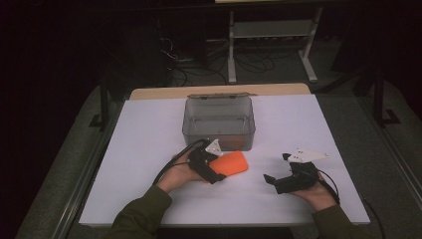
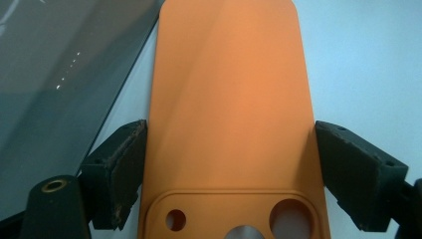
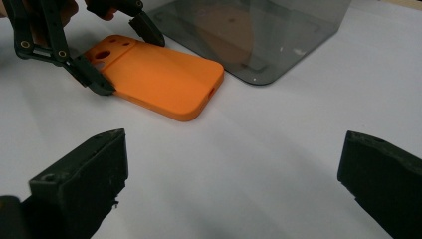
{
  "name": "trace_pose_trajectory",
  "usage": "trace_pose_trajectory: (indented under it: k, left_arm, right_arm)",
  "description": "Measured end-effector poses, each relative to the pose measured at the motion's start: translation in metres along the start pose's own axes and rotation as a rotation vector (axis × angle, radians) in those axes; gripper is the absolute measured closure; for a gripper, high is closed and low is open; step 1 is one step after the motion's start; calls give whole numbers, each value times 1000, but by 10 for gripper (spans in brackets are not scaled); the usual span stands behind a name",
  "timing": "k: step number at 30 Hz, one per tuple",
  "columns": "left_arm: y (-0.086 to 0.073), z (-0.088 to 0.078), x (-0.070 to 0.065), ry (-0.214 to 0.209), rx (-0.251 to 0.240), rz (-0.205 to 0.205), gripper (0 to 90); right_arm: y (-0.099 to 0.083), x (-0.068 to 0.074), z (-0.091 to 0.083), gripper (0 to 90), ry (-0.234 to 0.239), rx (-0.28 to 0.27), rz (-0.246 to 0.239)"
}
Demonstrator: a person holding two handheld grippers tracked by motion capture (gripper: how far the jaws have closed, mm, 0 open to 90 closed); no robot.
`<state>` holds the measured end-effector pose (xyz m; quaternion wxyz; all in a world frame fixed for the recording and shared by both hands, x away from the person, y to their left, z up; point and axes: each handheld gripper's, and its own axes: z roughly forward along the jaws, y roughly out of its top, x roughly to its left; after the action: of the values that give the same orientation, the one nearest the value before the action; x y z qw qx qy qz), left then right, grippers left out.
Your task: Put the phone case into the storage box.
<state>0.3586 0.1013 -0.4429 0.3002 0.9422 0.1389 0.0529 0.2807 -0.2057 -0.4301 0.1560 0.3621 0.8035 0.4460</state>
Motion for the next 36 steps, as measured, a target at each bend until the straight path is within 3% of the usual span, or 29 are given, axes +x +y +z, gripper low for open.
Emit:
trace_pose_trajectory:
  k: [9, 36]
  left_arm:
    - [1, -4, -3, -1, 10, 17, 164]
    - [3, -37, -16, -33, -43, 18, 162]
  right_arm:
    - [0, 0, 0, 0, -1, -2, 0]
    - [0, -1, 0, 0, -4, -4, 1]
